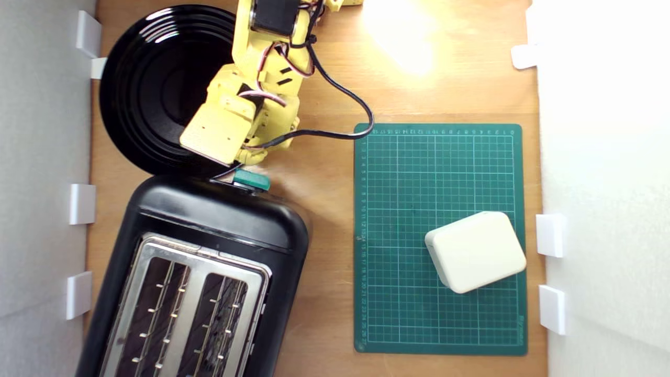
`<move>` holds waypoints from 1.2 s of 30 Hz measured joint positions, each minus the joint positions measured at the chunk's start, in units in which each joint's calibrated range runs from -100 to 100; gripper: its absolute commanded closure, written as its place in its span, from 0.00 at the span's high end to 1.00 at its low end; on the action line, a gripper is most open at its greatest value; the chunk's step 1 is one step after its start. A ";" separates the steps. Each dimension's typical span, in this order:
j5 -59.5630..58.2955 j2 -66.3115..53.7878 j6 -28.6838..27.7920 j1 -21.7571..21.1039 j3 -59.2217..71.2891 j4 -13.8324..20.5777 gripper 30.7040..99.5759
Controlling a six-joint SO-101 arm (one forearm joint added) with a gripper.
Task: Start toaster
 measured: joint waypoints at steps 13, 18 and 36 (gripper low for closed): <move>0.17 -21.18 -0.27 -2.26 -10.38 -1.06 0.01; 0.17 -31.76 -0.38 -3.89 -7.97 -1.35 0.01; 0.17 -73.95 -7.65 -6.69 37.44 -3.08 0.01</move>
